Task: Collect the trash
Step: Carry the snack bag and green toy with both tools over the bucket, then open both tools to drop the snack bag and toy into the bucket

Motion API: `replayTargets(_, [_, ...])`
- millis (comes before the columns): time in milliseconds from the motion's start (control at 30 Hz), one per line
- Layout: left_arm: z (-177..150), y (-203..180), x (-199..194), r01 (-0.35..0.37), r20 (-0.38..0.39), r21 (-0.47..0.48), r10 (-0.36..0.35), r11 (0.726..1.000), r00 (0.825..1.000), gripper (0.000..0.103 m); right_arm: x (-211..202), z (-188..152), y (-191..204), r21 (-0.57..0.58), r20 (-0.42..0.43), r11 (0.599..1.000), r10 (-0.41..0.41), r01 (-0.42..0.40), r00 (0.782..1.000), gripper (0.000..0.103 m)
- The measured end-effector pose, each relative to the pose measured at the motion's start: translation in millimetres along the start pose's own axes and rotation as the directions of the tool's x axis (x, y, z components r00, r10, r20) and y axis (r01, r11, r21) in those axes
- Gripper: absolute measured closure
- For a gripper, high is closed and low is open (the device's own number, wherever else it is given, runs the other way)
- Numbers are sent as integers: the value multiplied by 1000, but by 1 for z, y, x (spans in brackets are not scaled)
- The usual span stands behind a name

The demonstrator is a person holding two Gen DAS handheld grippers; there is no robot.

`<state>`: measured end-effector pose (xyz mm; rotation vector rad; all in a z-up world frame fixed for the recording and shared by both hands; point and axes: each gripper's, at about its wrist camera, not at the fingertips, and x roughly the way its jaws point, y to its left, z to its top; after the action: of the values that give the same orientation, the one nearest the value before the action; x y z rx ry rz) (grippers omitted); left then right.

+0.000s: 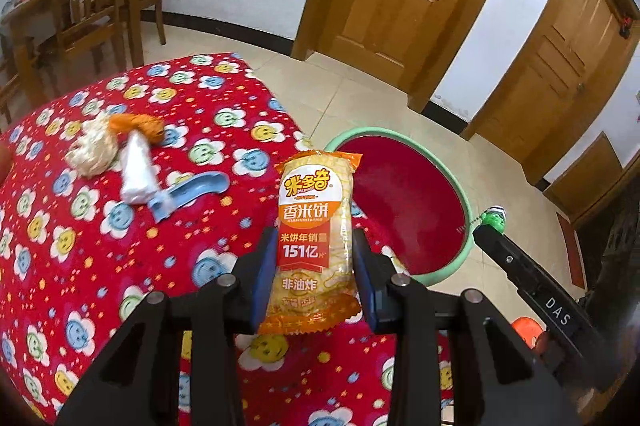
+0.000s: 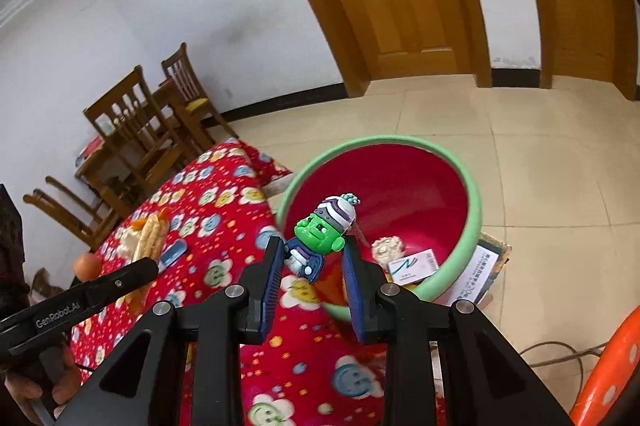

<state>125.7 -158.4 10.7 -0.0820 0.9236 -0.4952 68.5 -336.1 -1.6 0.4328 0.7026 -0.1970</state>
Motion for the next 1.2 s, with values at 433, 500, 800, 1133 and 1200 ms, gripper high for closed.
replayTargets(433, [19,-36,44,27,-35,94,-23,995,999,66,31,11,-32,46,-36,997,-61,62,998,71])
replayTargets(500, [19,-39,48,31,-37,103,-28,994,999,66,33,12,-35,54,-40,997,-58,60,998,71])
replayTargets(800, [19,-51,65,40,-62,135,-32,990,998,66,30,15,-45,94,-28,994,-52,54,998,70])
replayTargets(1133, [27,-67,77,49,-58,183,-39,982,998,66,12,16,-57,129,15,988,-91,88,996,52])
replayTargets(1200, [30,-69,77,61,-54,187,-52,980,997,66,10,16,-59,134,16,987,-92,89,996,51])
